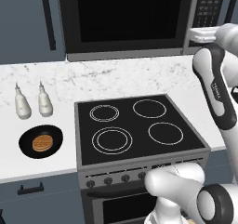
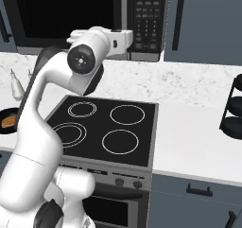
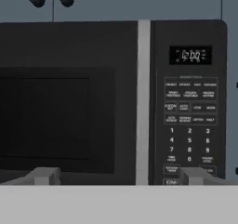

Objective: Open the microwave, place the bowl with waffle inside the microwave, then close the microwave door and turn it on.

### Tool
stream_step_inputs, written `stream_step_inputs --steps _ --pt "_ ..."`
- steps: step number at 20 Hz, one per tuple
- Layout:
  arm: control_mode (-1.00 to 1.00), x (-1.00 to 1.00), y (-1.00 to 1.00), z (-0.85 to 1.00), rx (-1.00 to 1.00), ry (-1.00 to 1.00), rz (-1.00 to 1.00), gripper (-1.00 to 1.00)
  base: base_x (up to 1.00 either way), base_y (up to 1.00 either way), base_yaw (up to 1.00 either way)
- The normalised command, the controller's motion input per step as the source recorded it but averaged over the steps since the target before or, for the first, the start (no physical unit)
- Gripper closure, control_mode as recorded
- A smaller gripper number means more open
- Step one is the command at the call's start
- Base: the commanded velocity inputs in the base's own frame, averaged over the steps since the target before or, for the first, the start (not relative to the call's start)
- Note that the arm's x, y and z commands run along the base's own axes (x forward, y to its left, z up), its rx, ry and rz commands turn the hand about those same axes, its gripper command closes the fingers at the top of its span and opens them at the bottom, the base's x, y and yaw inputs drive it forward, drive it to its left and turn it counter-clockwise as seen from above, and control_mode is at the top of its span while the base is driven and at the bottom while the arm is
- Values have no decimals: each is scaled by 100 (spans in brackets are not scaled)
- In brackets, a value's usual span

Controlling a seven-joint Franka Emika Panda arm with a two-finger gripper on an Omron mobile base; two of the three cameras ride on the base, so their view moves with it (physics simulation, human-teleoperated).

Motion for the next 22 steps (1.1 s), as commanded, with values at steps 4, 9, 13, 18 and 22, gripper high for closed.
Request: stream_step_inputs --steps 4,9,13,18,22 --pt "-100 45 -7 -22 0 0 0 -100 0 0 0" --pt "-100 47 0 -18 0 0 0 -100 0 0 0" --pt "-100 55 -16 -12 0 0 0 -100 0 0 0" --pt "-100 49 -36 -11 2 0 0 -100 0 0 0" --pt "-100 36 -13 -7 0 0 0 -100 0 0 0"
